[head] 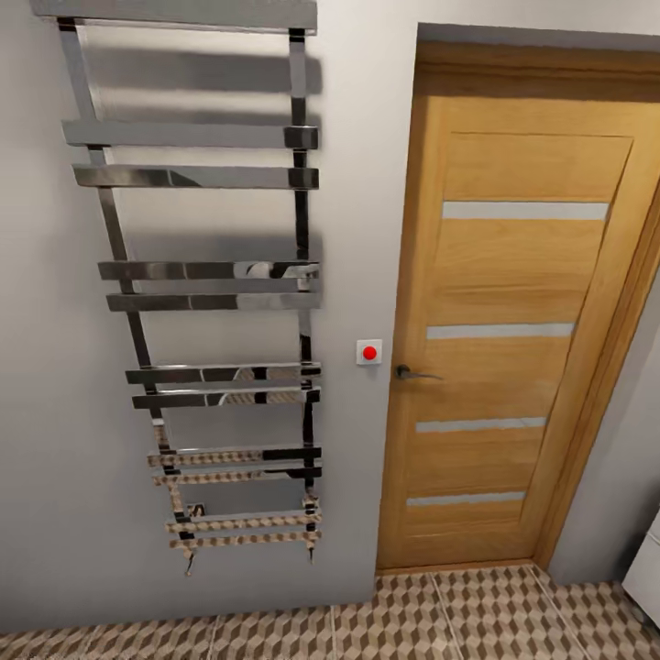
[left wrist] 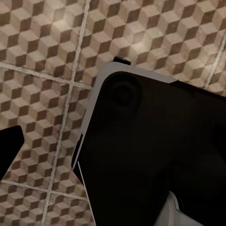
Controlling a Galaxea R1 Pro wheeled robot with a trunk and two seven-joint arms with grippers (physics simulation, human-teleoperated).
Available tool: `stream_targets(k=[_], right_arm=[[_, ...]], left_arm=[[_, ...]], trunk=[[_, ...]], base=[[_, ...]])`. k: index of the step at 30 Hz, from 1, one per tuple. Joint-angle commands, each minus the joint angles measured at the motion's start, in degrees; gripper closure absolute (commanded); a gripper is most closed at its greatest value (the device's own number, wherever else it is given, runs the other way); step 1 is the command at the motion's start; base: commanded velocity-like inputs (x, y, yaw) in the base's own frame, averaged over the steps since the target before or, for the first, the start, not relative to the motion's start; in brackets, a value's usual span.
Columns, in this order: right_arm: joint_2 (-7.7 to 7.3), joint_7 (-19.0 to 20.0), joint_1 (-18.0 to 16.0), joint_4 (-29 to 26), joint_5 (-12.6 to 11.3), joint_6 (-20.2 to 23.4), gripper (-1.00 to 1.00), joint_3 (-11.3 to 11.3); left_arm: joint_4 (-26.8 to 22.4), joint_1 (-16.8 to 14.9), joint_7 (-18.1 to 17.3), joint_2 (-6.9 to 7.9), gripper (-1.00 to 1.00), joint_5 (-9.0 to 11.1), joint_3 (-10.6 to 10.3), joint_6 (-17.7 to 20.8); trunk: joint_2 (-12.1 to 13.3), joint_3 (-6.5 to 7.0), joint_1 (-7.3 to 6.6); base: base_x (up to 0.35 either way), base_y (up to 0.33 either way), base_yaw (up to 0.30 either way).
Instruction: Take the four mousetraps from the cabinet in the bathroom and place them on the bathroom floor. Make sure all four end up on the same floor surface, and ensure that at least two of them are either under or directly next to the same bathroom sink.
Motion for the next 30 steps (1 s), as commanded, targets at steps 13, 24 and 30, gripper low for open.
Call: stream_targets(k=[13,24,30], right_arm=[[0.01,0.01,0.02,-0.08,0.41,0.18,-1.00,0.04],[-0.01,0.01,0.02,-0.08,0.41,0.18,-1.00,0.06],[-0.01,0.01,0.02,-0.08,0.41,0.18,-1.00,0.09]], left_arm=[[0.03,-0.02,0.04,-0.01,-1.00,0.24,0.09,-0.04],[0.03,-0.02,0.03,-0.01,-1.00,0.24,0.11,-0.04],[0.03,-0.02,0.06,-0.01,-1.00,0.23,0.11,-0.04]], trunk=[[-0.04,-0.02,0.02],[-0.04,-0.02,0.02],[-0.04,-0.02,0.02]], base=[[0.000,0.000,0.293],[0.000,0.000,0.293],[0.000,0.000,0.293]])
